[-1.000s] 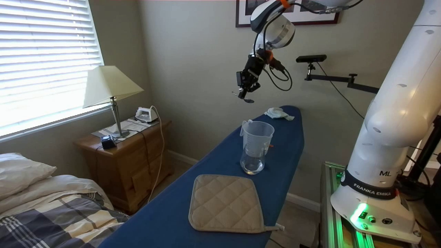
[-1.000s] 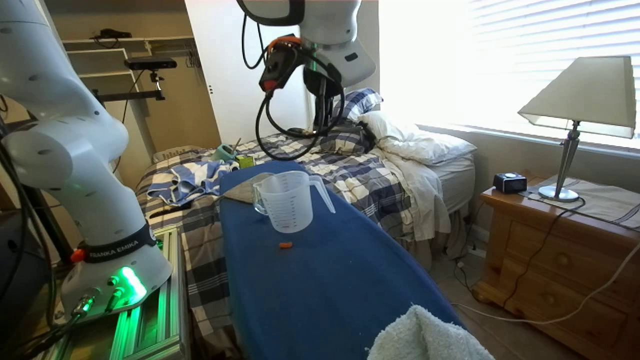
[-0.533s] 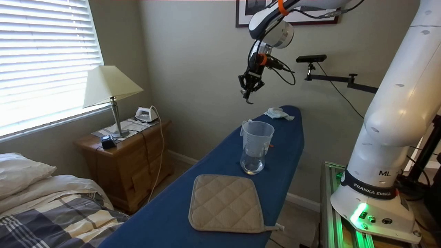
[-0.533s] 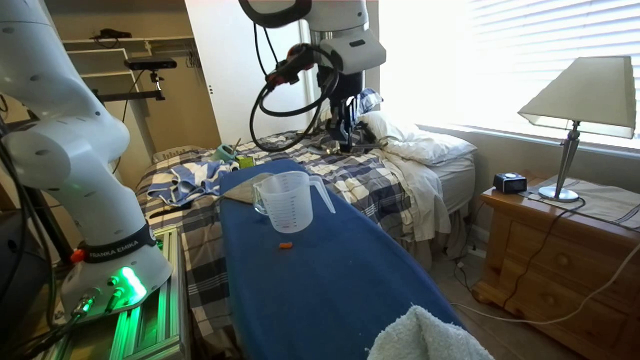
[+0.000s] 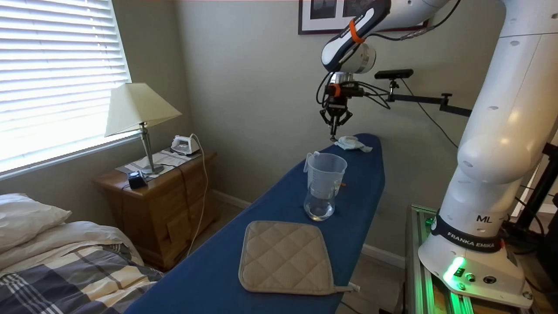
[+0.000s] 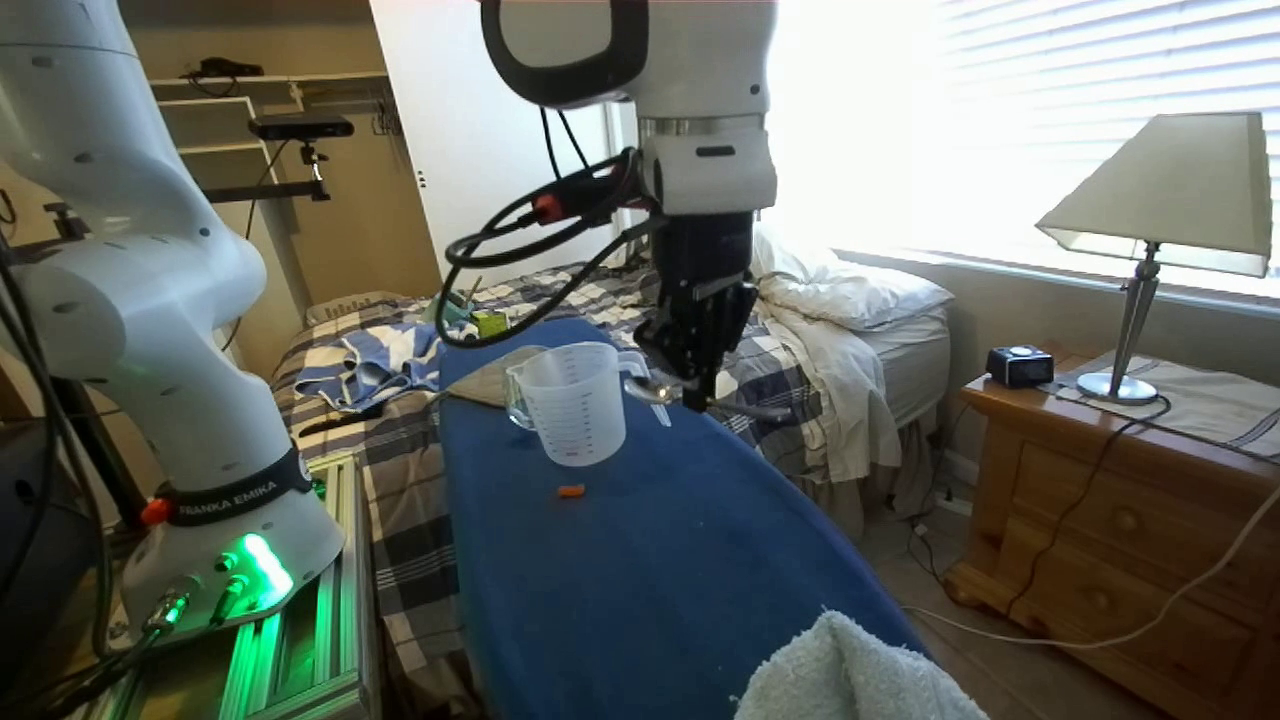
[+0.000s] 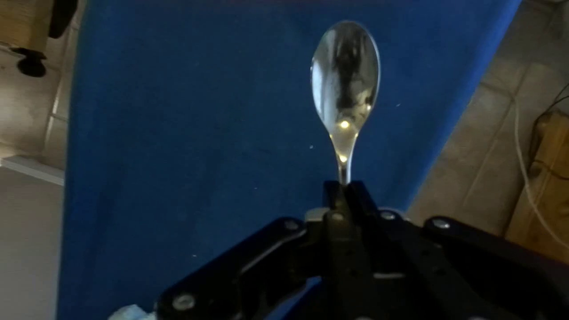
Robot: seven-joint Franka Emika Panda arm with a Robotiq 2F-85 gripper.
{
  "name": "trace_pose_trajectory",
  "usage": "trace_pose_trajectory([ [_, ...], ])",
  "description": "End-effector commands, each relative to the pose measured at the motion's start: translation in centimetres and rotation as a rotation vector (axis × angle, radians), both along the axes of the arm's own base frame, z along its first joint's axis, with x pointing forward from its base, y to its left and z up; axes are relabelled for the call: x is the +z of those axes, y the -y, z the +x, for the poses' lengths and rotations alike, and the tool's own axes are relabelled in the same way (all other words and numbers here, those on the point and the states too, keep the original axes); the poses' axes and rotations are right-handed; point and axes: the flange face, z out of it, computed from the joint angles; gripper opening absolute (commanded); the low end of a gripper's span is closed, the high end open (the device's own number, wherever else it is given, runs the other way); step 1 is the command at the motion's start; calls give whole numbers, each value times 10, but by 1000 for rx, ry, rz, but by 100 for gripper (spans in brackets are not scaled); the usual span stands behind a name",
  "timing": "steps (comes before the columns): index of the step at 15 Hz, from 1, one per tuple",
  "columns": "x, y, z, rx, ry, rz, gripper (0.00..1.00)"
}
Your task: Pick up one orange object from the table and put it on the silver spoon, pour the orange object into the clear measuring cup, put the silver spoon on the table
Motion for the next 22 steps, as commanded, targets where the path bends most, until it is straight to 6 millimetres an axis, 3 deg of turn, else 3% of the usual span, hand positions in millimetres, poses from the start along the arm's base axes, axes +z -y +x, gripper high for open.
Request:
trace_pose_trajectory([
  [1,-34,24,-13,-111,-104,-32,4],
  [6,-86,37,-28,-171,-177,5,4],
  [12,-113,36,-25,-155,-209,20,6],
  [13,-115,35,-24,-143,-210,21,32],
  [15,-113,30,-22,-124,-207,12,38],
  [19,-95,11,-9,-81,-187,2,66],
  [22,-67,-13,8,28,-162,-13,87],
])
